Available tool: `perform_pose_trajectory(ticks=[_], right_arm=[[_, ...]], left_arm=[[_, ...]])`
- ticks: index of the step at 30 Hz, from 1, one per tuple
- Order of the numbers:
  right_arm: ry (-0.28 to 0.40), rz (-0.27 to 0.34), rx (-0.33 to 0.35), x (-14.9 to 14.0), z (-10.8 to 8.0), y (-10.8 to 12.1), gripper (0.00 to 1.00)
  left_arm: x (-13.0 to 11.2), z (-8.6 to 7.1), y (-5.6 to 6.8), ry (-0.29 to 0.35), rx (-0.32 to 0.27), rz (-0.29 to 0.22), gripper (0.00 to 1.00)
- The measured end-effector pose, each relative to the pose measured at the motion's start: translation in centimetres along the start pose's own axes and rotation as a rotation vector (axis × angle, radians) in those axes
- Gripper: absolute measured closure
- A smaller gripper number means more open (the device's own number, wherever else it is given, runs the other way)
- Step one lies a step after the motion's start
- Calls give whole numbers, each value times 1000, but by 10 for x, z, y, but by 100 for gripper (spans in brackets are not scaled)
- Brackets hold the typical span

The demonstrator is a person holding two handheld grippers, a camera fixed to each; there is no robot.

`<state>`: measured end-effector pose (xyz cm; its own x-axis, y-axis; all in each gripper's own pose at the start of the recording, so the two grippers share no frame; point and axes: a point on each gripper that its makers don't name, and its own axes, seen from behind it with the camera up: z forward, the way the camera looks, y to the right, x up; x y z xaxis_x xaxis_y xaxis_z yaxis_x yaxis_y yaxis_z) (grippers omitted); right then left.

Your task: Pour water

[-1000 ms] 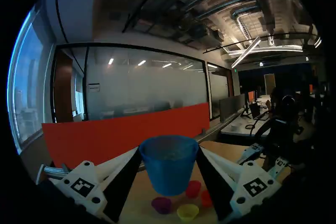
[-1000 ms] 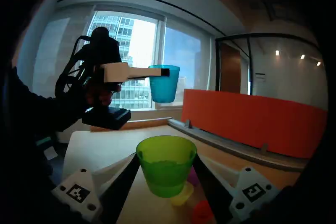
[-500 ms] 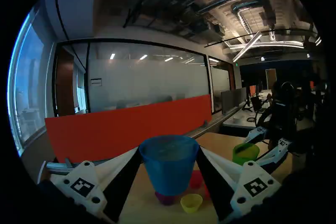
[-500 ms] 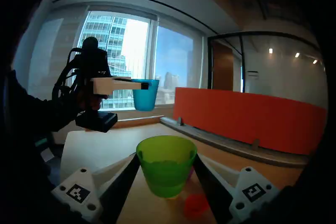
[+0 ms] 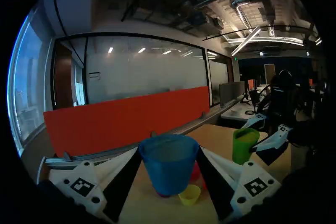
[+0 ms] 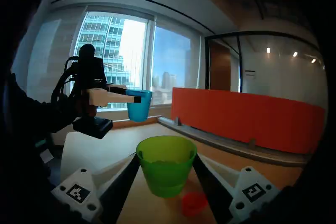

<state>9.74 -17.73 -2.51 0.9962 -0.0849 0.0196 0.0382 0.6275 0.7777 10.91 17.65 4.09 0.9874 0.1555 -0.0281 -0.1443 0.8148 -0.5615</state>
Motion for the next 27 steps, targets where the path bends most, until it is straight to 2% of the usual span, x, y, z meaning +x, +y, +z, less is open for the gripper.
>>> perform_pose_trajectory(ticks=[6,27], right_arm=[[-22,-8,14,-7,2,-3,10],[-138,23,71,-51,11,-8,10]], left_arm=[[-19,0,1,-38,-4,2,12],[-91,8,8,-174,-58,0,11]])
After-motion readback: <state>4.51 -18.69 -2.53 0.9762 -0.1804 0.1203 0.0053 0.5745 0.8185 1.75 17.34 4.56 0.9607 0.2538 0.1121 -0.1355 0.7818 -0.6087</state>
